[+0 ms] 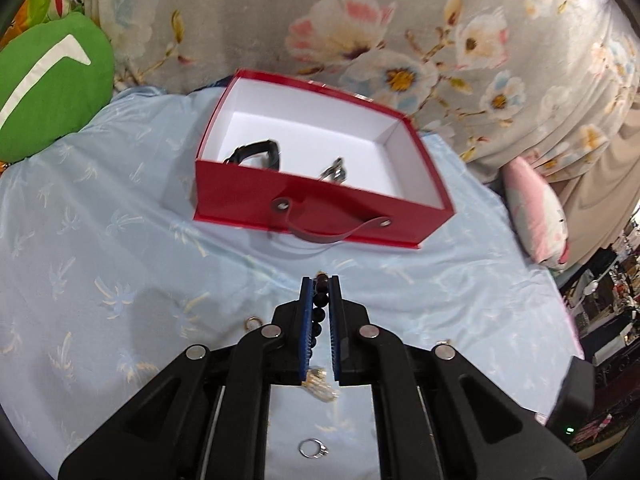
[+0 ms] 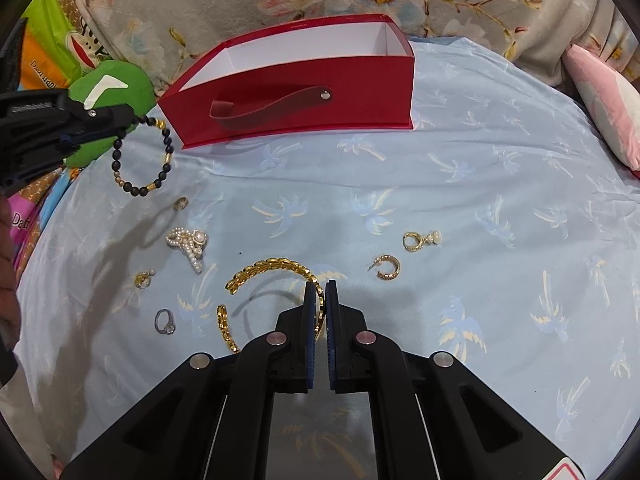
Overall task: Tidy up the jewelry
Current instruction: 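Carry the bead bracelet and gold bangle into the red box and release both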
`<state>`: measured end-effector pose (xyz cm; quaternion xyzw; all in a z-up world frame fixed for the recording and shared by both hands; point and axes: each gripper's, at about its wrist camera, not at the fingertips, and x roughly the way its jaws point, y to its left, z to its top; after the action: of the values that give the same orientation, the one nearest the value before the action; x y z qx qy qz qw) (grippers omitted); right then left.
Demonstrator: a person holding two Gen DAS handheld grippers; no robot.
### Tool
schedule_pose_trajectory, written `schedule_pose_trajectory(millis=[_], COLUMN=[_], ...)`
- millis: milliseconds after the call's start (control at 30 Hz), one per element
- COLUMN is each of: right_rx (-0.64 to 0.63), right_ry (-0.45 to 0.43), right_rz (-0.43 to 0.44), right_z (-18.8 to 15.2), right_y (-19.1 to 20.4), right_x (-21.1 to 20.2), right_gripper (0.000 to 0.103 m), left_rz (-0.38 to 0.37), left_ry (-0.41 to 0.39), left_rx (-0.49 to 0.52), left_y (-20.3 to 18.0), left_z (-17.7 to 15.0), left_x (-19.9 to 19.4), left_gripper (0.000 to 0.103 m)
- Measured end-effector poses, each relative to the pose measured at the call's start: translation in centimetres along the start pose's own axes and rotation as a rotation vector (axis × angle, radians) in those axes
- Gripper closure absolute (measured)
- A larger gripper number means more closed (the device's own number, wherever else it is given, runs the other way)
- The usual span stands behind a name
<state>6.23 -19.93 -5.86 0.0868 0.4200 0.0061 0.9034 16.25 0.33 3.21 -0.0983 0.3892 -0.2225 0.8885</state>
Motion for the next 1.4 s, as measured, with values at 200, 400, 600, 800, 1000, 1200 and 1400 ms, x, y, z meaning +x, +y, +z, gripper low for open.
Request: schedule_pose_trajectory(millis=[200,400,600,800,1000,1200,1400], right_rx=[-0.008,-0.029,-0.037,-0.068,-0.069,-0.059,-0.031], right_ry=[-0.066,-0.171,-0.286,-0.369,-0.400,-0.394,-0.353], right_rz=[0.004,0.005,0.009,-0.020,-0.023,-0.016,-0.017], right_z=[1.4,4.6,9.1,13.8,18.5,22.4,25.2], right_y=[0.0,-0.1,-0.4,0.0,0.4,0.5,-0.4], right_x=[-2.3,-5.0,-7.7,-8.5,-7.1,-4.4,-0.3], right_gripper=[0.099,0.099,0.099,0.099,0.099,0.099,0.099], left_rz=[-0.009,0.032,0.072,0.091,0.106,0.121,0.165], left_ry=[-0.076,-0.137,-0.209,-0.282,-0.328,-0.324,-0.290], left_rx=[0.030,0.123,0.179,0.212,0.221,0.215,0.203], left_y=[-1.8,-3.3,-4.1,-5.2,-5.8,-5.4,-4.0], left_z=[1.2,2.9,5.7,9.4,13.2,15.5,17.3], left_x=[-4.2,-6.8,-8.6,-8.7,-6.6,-2.9,2.0], left_gripper=[0.096,0.096,0.096,0.096,0.096,0.096,0.096])
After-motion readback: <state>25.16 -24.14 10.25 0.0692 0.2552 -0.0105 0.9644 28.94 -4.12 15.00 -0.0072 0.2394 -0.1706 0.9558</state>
